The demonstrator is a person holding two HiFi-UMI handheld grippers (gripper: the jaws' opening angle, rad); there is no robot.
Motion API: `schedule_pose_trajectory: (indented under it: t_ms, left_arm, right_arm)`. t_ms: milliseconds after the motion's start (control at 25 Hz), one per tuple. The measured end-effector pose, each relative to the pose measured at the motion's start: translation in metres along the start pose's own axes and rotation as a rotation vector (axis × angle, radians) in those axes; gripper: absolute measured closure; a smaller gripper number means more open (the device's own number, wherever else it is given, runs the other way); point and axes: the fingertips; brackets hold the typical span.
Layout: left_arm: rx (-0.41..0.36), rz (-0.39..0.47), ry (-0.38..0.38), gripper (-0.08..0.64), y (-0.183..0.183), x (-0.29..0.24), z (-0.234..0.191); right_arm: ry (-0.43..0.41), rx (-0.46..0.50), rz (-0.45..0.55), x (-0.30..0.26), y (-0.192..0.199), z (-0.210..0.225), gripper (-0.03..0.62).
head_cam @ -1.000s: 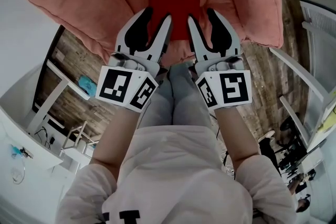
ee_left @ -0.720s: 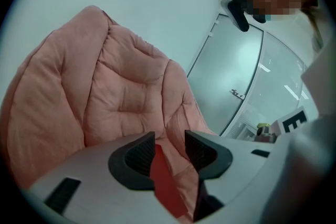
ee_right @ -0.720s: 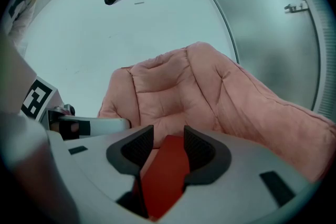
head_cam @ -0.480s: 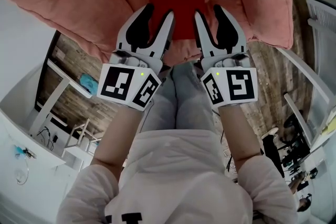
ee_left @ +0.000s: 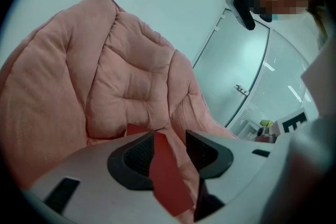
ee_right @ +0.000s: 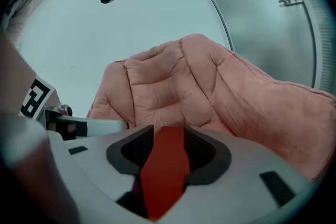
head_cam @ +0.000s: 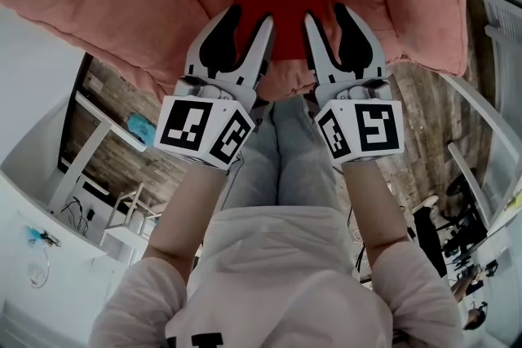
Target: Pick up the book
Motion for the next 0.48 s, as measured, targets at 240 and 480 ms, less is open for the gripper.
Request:
schedule_pose_trajectory:
  t_ms: [240, 480]
  left_arm:
    - [-0.002, -0.027, -0.026, 0.374, 0.014, -0.002, -0.011]
    - [0.014, -0.052, -0.05, 0.369, 0.029, -0.001, -0.018]
  right_arm:
    - [0.007, -0.006, -0.015, -0.003, 0.017, 0.002, 0.413]
    - [0.001, -0.004, -0.044, -0.002, 0.034, 0.002, 0.413]
Point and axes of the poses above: the fingertips, and each gripper's own axes: x backward along the fingers, z to its right, y out of its underside, and after that the axes turned 12 degrees about z, right-handed
